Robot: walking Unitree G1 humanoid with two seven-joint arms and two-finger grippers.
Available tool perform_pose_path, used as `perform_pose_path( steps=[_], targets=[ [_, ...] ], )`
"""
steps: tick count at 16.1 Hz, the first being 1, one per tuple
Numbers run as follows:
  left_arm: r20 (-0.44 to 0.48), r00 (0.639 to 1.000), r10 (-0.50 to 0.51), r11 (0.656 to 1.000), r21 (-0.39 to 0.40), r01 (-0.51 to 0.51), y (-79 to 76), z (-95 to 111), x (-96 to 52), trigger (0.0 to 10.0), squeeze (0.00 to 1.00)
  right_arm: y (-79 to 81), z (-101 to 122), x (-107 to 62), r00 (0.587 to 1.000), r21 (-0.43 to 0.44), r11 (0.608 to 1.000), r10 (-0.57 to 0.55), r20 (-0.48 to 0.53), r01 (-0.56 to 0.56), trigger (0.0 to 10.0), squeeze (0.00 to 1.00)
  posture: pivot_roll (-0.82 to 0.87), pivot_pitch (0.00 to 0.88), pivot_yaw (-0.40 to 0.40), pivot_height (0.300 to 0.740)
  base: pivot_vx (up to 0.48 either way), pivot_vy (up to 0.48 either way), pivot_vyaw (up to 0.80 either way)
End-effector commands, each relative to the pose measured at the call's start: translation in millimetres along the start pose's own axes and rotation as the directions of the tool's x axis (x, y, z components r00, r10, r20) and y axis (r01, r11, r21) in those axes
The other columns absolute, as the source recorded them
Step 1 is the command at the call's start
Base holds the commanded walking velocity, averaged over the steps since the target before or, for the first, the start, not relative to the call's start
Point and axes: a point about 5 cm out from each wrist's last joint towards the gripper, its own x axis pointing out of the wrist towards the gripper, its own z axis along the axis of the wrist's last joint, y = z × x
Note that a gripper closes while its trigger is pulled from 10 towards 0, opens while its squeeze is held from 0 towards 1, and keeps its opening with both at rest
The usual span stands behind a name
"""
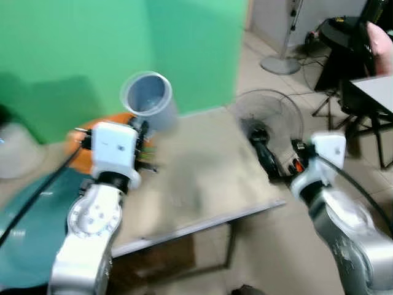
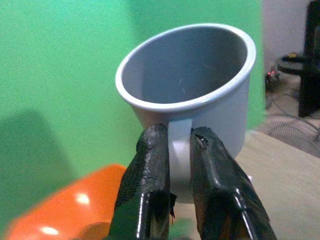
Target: Setting the table
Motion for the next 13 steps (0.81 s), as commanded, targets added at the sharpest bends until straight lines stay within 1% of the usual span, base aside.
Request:
perform_pose_path(
  steps=[1, 4, 8, 12, 13],
  targets=[
    [0.024, 0.999, -0.023, 1.000, 0.006, 0.023, -3.4, 5, 1.1, 10.0, 0.00, -2.6, -3, -3.0, 1.000, 0.004, 1.000, -0.025, -0.018, 0.025, 10.0, 0.00, -0.06, 0.000, 0.093, 0.740, 0.000, -0.405, -0.76],
    [0.022, 0.999, -0.028, 1.000, 0.002, 0.028, -4.3, 3, 1.7, 10.0, 0.00, -2.7, -4, -3.8, 0.999, -0.003, 1.000, -0.031, -0.020, 0.031, 10.0, 0.00, -0.06, 0.000, 0.093, 0.740, 0.000, -0.401, -0.76],
    [0.017, 0.999, -0.031, 1.000, 0.000, 0.031, -5.8, 0, 3.0, 10.0, 0.00, -6.8, -4, -5.4, 0.998, -0.012, 0.998, -0.060, -0.025, 0.060, 10.0, 0.00, -0.08, 0.000, 0.103, 0.740, 0.000, -0.401, -0.76],
    [0.000, 1.000, -0.031, 1.000, -0.004, 0.031, -4.7, -6, 4.3, 10.0, 0.00, -12.3, -7, -7.7, 0.993, -0.007, 0.994, -0.112, -0.038, 0.111, 10.0, 0.00, -0.09, 0.000, 0.111, 0.740, 0.000, -0.400, -0.76],
    [-0.013, 0.999, -0.030, 1.000, -0.005, 0.030, -3.9, -10, 3.6, 10.0, 0.00, -14.4, -9, -9.9, 0.990, -0.007, 0.991, -0.135, -0.049, 0.135, 10.0, 0.00, -0.10, 0.000, 0.115, 0.740, 0.000, -0.401, -0.76]
  ],
)
